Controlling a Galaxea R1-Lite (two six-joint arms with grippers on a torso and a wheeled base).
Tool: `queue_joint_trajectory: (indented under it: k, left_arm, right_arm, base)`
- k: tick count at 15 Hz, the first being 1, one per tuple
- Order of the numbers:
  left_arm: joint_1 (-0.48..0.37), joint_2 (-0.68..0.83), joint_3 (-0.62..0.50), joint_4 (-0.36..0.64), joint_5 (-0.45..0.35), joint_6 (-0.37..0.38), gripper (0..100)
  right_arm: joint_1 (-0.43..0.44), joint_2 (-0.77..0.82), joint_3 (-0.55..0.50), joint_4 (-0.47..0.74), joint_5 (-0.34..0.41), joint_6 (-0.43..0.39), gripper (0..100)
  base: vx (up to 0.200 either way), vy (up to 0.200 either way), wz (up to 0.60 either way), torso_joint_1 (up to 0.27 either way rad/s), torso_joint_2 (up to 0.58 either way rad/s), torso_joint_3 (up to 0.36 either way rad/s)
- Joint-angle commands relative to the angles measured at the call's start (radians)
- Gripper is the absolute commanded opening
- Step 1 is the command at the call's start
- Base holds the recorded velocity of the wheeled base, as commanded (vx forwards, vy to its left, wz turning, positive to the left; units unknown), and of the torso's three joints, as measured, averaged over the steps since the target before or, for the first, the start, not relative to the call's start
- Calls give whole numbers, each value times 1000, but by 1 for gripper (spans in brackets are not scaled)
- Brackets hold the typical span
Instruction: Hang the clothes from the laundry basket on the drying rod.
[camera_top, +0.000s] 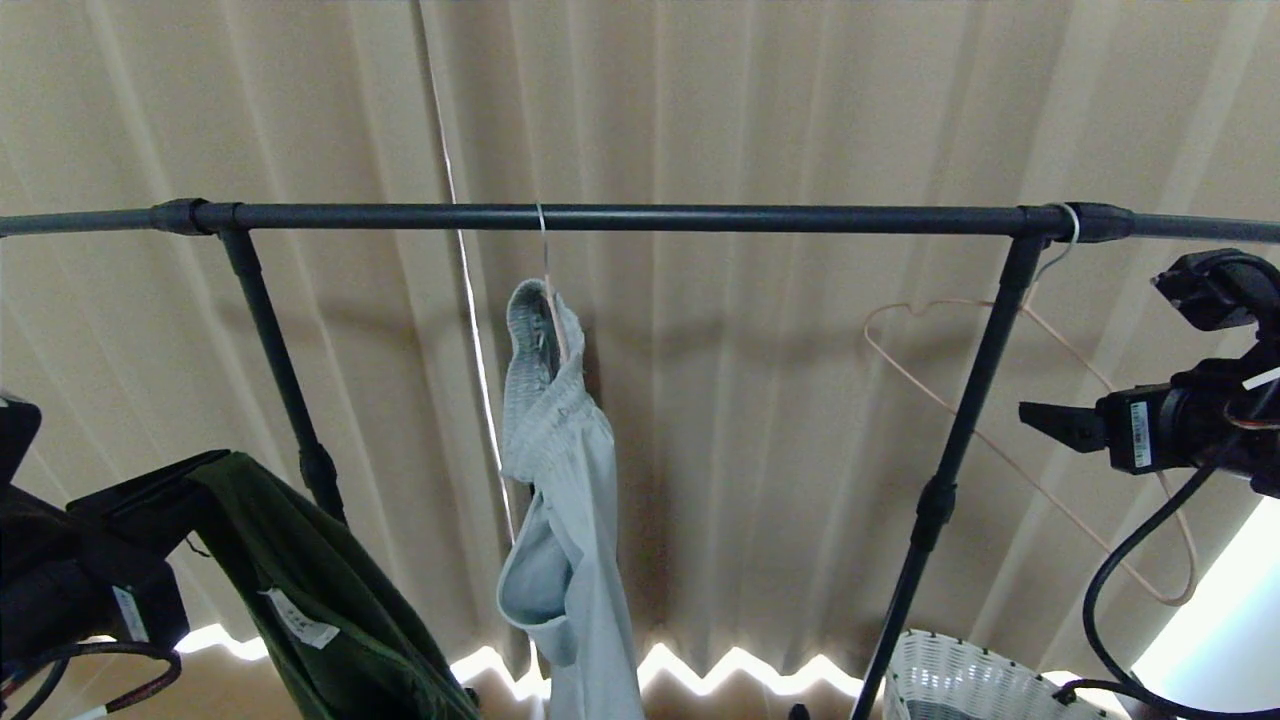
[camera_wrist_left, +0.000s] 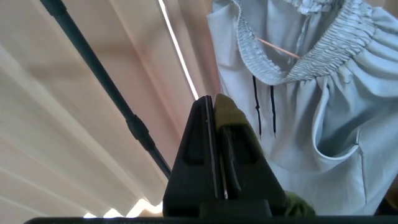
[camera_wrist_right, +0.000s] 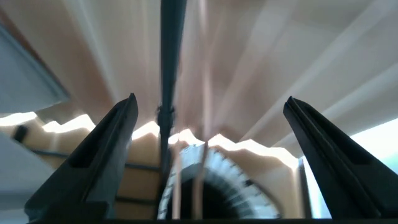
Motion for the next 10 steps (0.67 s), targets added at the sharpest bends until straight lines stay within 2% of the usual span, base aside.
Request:
queue_joint_trajectory:
  k: [1, 6, 7, 10]
  left_arm:
    - [0, 0, 2, 1, 0, 1, 0]
    - [0, 0, 6, -1, 0, 1, 0]
    - [0, 0, 6, -1, 0, 1, 0]
    - [0, 0, 6, -1, 0, 1, 0]
  right_arm:
    - [9, 41, -11, 0, 9, 21, 100]
    - [17, 55, -24, 0, 11, 28, 100]
    - [16, 53, -26, 0, 11, 28, 0]
    - [16, 49, -23, 0, 11, 30, 0]
  base:
    - [0, 0, 0, 0, 0, 0]
    - [0, 0, 0, 0, 0, 0]
    - [0, 0, 0, 0, 0, 0]
    - [0, 0, 0, 0, 0, 0]
